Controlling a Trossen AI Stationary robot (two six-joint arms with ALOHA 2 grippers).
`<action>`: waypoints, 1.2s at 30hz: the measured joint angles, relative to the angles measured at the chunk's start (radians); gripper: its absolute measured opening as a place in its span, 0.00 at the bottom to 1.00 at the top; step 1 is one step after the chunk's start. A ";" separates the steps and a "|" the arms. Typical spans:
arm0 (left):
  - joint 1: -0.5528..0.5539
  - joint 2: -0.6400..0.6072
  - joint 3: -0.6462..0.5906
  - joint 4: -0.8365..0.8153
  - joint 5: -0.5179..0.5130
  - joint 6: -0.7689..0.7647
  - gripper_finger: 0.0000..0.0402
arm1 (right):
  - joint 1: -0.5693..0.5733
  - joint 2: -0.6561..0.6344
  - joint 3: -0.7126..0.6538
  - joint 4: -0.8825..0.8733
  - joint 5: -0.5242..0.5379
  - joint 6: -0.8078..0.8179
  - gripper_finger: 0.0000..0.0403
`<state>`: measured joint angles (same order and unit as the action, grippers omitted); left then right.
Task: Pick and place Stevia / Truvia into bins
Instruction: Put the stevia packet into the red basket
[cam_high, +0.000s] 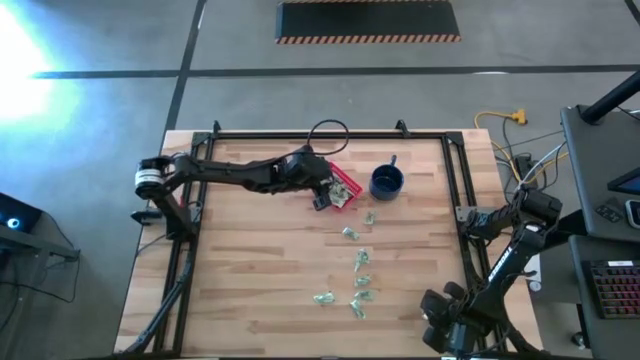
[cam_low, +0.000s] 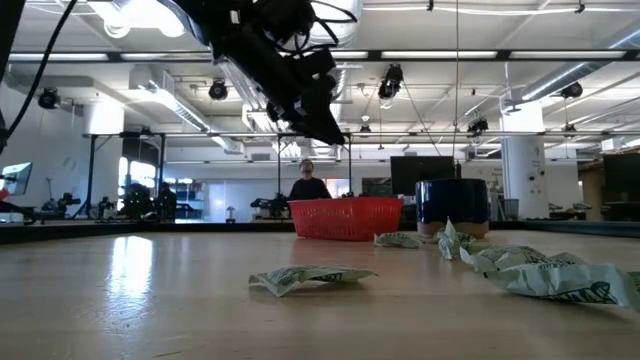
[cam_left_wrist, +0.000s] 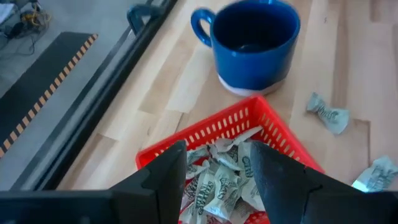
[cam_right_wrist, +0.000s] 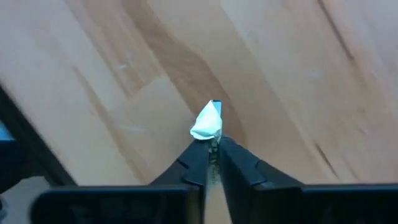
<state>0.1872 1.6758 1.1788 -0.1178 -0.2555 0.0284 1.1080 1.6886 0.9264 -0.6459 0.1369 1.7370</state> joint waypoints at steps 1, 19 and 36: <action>-0.002 -0.011 -0.001 -0.001 0.000 0.000 0.41 | 0.000 0.000 0.000 0.012 0.012 -0.011 0.05; -0.055 -0.283 -0.068 -0.481 0.000 0.000 0.41 | -0.126 -0.169 0.005 -0.004 0.624 -0.381 0.02; -0.086 -0.502 -0.403 -0.462 0.063 -0.351 0.41 | -0.669 -0.274 0.005 0.023 0.640 -0.973 0.02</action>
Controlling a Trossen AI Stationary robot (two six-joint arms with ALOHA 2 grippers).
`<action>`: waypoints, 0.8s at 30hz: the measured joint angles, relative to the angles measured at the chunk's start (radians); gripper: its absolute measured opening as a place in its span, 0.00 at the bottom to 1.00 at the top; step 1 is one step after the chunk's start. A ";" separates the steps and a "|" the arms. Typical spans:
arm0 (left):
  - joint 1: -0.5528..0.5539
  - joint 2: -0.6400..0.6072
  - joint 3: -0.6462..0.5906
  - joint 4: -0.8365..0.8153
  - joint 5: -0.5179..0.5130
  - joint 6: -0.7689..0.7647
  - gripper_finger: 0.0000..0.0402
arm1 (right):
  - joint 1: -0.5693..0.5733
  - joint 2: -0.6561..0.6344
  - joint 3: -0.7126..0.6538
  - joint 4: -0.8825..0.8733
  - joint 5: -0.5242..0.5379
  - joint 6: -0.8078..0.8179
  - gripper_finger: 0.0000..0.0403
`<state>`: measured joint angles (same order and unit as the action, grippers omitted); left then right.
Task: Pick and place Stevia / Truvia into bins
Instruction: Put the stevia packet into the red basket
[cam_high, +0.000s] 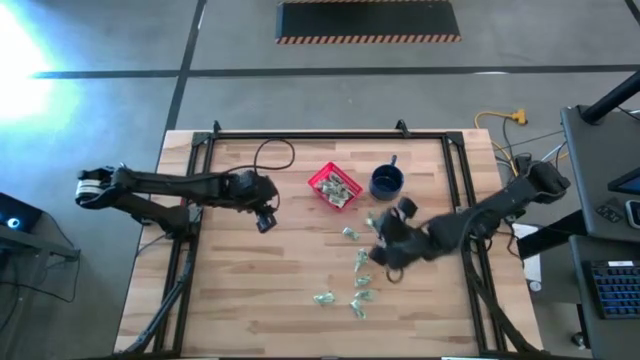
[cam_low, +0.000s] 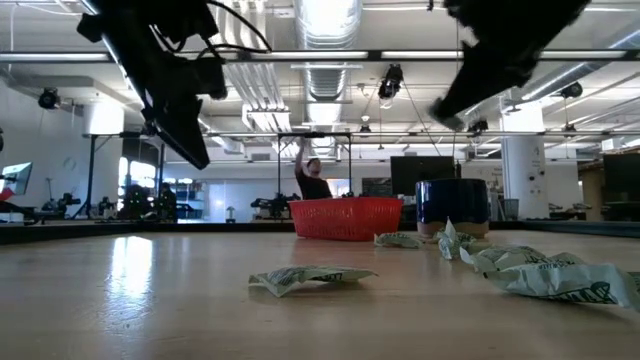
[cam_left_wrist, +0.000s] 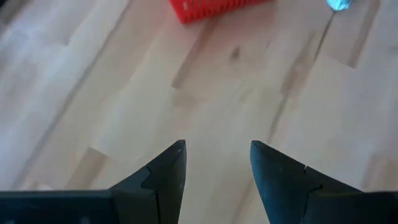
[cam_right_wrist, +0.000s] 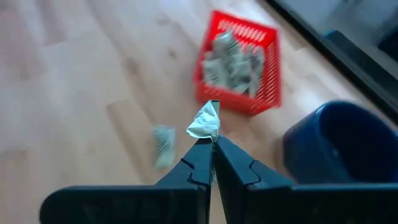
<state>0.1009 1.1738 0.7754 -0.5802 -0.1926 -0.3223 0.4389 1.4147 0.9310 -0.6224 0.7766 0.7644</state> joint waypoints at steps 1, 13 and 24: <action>-0.004 -0.010 -0.009 0.004 0.004 -0.016 0.41 | -0.035 -0.002 0.000 0.016 -0.008 -0.030 0.02; -0.062 -0.043 -0.071 0.296 0.162 -0.068 0.41 | -0.428 0.025 -0.004 0.418 -0.473 -0.471 0.02; -0.105 -0.027 -0.078 0.398 0.162 -0.120 0.41 | -0.613 0.072 -0.003 0.473 -0.543 -0.506 0.02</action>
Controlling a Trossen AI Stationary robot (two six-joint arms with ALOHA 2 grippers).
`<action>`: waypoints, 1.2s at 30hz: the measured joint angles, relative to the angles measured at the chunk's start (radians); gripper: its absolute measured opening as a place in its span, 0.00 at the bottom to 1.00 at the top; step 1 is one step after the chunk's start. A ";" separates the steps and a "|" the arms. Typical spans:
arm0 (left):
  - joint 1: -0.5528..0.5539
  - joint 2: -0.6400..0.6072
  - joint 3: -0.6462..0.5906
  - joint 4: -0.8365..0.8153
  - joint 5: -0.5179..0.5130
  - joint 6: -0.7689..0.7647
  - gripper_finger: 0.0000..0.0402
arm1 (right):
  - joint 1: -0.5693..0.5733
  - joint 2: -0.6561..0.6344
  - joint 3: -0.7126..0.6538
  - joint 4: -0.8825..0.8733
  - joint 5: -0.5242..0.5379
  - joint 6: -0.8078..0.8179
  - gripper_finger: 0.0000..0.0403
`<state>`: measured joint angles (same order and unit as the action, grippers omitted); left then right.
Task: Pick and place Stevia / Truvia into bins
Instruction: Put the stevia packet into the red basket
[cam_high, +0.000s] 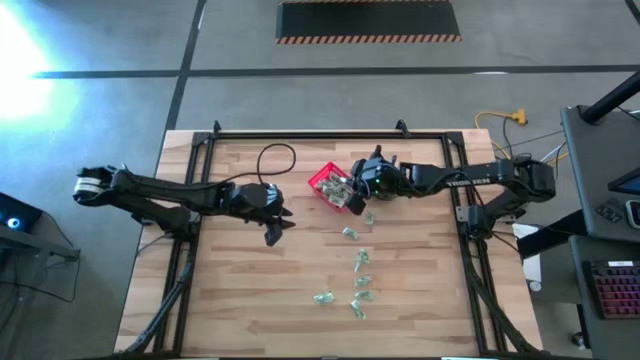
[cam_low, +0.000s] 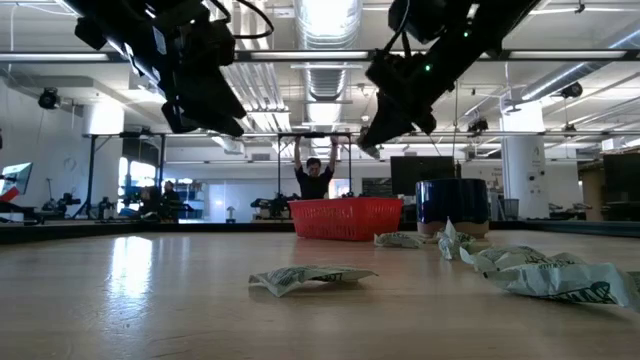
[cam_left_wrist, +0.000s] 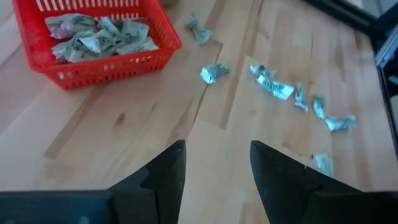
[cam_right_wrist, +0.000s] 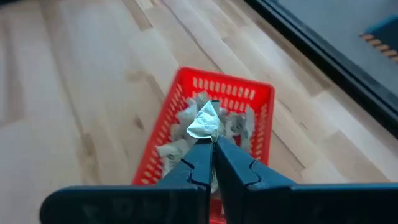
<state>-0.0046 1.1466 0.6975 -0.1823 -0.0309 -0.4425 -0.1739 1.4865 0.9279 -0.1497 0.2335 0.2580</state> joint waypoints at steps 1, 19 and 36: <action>-0.002 0.001 -0.001 0.010 -0.001 -0.006 0.41 | -0.009 0.011 0.000 0.003 -0.003 0.000 0.02; -0.051 0.138 -0.001 0.234 0.007 -0.109 0.41 | -0.050 0.137 0.001 0.067 -0.140 0.013 0.18; -0.167 0.423 0.026 0.445 0.313 -0.155 0.41 | 0.001 -0.144 0.001 -0.429 -0.566 -0.160 0.29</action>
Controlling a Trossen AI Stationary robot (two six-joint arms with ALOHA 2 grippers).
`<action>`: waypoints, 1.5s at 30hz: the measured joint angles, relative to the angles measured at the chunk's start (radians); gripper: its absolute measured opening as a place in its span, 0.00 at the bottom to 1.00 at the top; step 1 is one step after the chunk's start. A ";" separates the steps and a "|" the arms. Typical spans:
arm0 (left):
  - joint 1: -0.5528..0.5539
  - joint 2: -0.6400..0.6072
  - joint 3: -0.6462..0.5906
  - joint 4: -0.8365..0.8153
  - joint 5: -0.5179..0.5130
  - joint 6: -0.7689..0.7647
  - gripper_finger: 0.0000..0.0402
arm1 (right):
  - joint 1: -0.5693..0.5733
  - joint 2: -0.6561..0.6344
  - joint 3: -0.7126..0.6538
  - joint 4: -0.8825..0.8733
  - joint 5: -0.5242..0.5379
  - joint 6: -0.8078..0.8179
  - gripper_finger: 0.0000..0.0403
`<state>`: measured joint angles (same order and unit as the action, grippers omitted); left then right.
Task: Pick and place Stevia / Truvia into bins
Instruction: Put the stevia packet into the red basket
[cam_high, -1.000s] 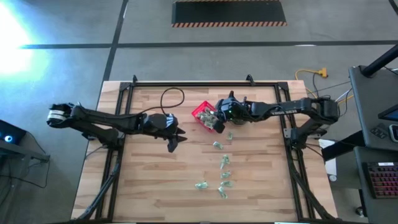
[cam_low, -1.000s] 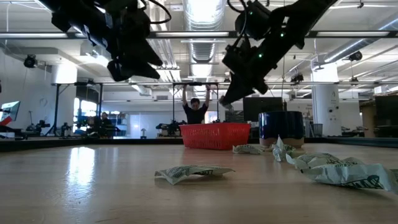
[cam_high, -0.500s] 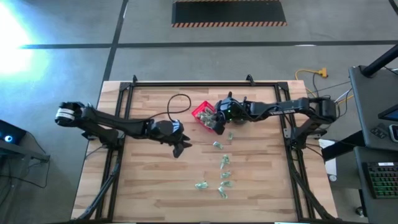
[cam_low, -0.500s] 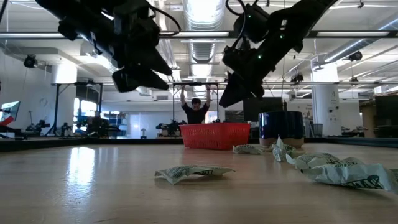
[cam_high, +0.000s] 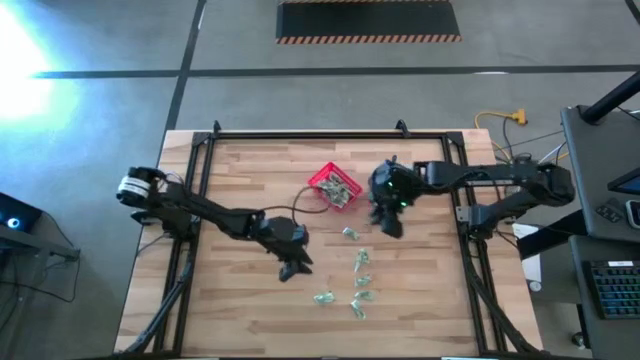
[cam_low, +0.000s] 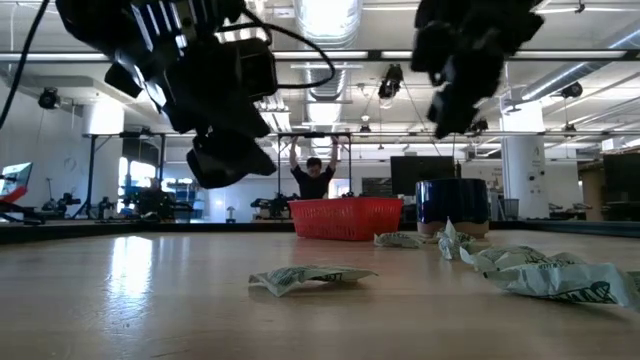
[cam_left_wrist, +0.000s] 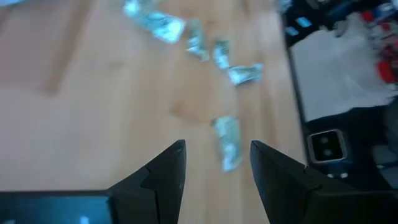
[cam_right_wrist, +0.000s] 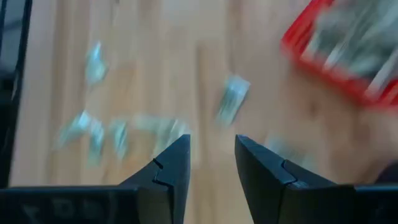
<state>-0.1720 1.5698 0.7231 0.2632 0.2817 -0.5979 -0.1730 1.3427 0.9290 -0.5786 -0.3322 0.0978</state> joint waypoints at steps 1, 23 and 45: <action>-0.013 0.014 0.009 0.021 0.000 0.000 0.41 | 0.014 -0.021 -0.001 -0.053 -0.002 -0.003 0.29; -0.194 0.291 0.359 -0.242 -0.218 0.037 0.40 | 0.276 -0.546 -0.244 -0.259 0.021 0.275 0.20; -0.306 0.395 0.523 -0.463 -0.396 0.054 0.40 | 0.280 -0.655 -0.290 -0.251 0.021 0.261 0.19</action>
<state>-0.4782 1.9646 1.2459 -0.1999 -0.1144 -0.5442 0.1074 0.6872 0.6388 -0.8301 -0.3115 0.3586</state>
